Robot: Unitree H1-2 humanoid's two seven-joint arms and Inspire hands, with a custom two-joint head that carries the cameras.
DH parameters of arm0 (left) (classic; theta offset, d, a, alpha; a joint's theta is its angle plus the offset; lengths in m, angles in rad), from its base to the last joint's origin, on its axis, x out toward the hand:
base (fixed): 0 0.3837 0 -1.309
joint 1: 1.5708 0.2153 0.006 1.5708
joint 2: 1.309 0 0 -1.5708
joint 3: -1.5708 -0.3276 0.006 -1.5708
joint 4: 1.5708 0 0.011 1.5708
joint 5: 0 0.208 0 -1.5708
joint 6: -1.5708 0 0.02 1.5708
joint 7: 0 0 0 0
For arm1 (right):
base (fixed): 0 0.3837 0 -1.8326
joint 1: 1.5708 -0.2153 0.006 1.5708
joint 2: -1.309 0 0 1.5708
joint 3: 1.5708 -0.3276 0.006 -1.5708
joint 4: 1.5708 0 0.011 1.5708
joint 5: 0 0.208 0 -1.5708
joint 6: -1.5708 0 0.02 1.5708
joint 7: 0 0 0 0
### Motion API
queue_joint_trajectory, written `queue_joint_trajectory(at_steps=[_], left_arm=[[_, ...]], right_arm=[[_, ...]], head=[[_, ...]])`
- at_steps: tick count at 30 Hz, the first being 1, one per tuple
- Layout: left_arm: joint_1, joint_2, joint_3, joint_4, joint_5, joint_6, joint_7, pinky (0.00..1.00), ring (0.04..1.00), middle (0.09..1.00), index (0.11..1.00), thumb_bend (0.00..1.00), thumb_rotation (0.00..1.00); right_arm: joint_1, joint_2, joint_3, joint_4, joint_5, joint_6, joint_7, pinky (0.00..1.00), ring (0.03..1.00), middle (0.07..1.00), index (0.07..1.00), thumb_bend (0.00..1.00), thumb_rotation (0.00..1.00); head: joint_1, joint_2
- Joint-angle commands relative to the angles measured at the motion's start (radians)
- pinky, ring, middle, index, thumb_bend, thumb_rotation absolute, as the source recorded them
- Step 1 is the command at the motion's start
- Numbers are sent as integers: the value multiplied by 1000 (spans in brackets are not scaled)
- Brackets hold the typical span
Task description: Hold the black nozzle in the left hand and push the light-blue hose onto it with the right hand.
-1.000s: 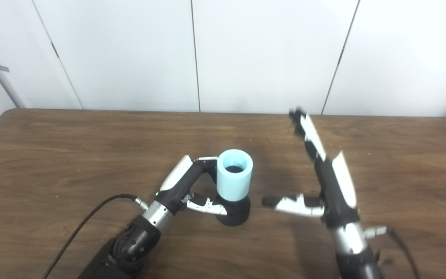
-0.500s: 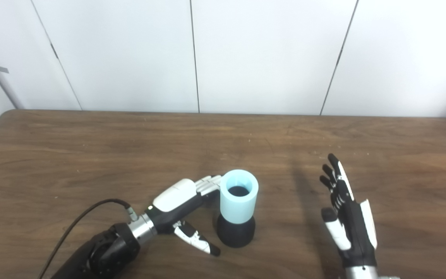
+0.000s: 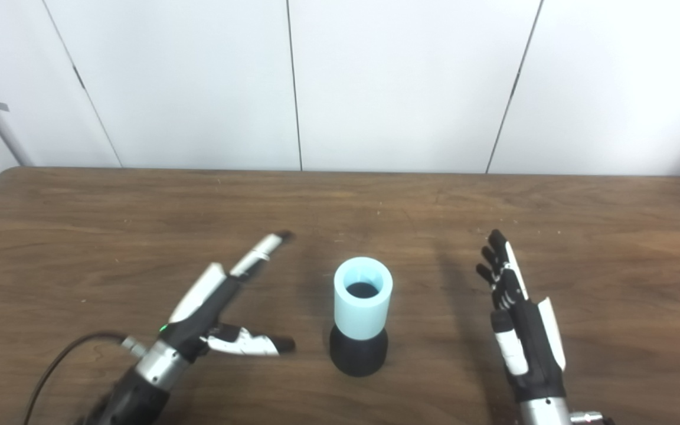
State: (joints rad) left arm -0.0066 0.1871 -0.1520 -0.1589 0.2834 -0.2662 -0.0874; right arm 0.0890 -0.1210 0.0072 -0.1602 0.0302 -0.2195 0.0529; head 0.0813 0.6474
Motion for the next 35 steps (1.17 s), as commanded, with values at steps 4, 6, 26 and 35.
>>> queue_joint_trajectory(at_steps=[4,6,26,35], left_arm=[[56,-167,58,-116,-142,106,78,993,978,1000,1000,1000,986],[77,-217,74,-134,-213,162,82,996,992,1000,1000,990,997],[69,-188,85,-130,-158,290,87,1000,1000,1000,1000,898,958],[71,-182,74,-131,-137,280,83,1000,1000,1000,1000,909,948]], right_arm=[[-4,61,5,-37,129,128,17,959,988,1000,1000,685,1000],[1,80,0,-50,147,160,12,969,989,1000,1000,698,1000],[-16,88,-12,-5,14,122,-16,982,969,986,947,716,1000],[-18,80,-12,-9,11,132,-11,984,980,1000,948,715,1000]], head=[[-8,2],[-3,4],[-46,10],[-40,8]])
